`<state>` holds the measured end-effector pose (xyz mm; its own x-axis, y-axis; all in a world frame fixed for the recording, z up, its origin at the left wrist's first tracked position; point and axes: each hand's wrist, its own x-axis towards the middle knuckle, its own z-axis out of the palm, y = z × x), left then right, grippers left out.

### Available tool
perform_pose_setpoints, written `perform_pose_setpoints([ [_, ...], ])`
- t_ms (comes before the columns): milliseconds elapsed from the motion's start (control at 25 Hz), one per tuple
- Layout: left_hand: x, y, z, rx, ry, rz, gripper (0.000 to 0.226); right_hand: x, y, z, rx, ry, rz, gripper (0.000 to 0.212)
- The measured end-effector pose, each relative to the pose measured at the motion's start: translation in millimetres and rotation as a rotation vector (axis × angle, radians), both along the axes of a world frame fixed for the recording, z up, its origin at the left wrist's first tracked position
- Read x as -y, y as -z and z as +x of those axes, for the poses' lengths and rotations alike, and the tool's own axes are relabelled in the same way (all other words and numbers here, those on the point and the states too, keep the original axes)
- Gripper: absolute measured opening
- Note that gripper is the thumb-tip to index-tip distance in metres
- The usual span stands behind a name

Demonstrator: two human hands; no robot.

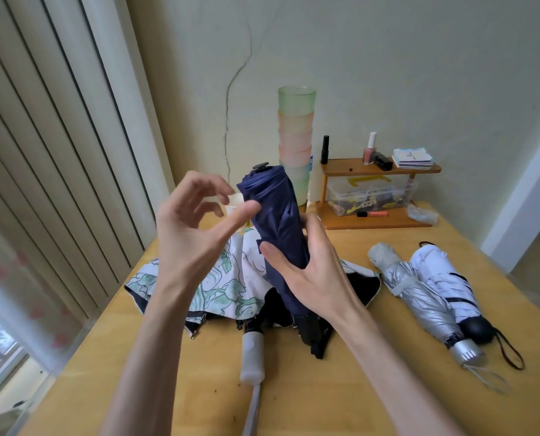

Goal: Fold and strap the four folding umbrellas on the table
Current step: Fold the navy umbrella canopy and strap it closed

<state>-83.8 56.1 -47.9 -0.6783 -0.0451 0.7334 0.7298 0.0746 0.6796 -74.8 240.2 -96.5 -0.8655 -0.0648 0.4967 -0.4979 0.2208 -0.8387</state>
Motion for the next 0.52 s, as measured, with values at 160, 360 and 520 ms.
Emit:
perform_pose_setpoints([
  [160, -14.7, 0.7, -0.8, -0.174, -0.199, -0.244, 0.038, 2.2, -1.2, 4.4, 0.004, -0.004, -0.047, 0.046],
  [360, -21.2, 9.0, -7.2, -0.211, -0.337, -0.381, 0.032, -2.0, 0.9, 1.6, -0.020, 0.114, 0.007, 0.055],
  [520, -20.7, 15.4, -12.9, -0.072, -0.259, -0.361, 0.017, -15.2, -1.8, -4.2, -0.006, 0.234, 0.211, 0.069],
])
